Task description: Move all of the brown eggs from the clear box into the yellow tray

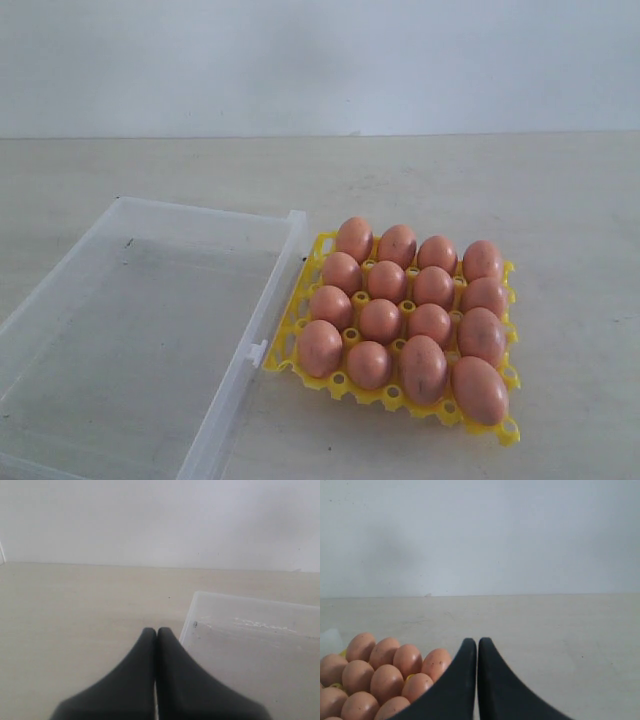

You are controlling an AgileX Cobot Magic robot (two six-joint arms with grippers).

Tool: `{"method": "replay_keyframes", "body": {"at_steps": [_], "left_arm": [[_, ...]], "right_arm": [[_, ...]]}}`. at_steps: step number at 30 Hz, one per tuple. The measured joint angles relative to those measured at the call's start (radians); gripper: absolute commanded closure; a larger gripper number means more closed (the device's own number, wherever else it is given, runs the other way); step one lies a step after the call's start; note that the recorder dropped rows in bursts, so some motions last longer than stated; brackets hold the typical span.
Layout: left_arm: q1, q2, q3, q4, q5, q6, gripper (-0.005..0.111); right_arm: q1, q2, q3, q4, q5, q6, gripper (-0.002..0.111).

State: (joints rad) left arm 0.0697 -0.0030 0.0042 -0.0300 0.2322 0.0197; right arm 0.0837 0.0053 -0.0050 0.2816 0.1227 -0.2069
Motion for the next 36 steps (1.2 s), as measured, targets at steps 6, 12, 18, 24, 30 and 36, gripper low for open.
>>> {"method": "replay_keyframes", "body": {"at_steps": [6, 12, 18, 24, 30, 36], "left_arm": [[0.000, 0.000, 0.000, 0.000, 0.000, 0.000, 0.111], [0.000, 0.000, 0.000, 0.000, 0.000, 0.000, 0.111], [0.000, 0.000, 0.000, 0.000, 0.000, 0.000, 0.111], [0.000, 0.000, 0.000, 0.000, 0.000, 0.000, 0.111], [0.000, 0.000, 0.000, 0.000, 0.000, 0.000, 0.111], [0.000, 0.000, 0.000, 0.000, 0.000, 0.000, 0.111]], "right_arm": [[-0.002, 0.000, 0.000, 0.000, -0.002, 0.000, 0.107], [-0.002, 0.000, 0.000, 0.000, 0.000, 0.029, 0.107], [-0.002, 0.000, 0.000, -0.057, 0.045, 0.170, 0.107], [-0.002, 0.000, 0.002, -0.071, 0.060, 0.194, 0.107], [-0.002, 0.000, 0.002, -0.073, 0.064, 0.196, 0.107], [-0.002, 0.000, 0.002, -0.075, 0.069, 0.196, 0.107]]}}
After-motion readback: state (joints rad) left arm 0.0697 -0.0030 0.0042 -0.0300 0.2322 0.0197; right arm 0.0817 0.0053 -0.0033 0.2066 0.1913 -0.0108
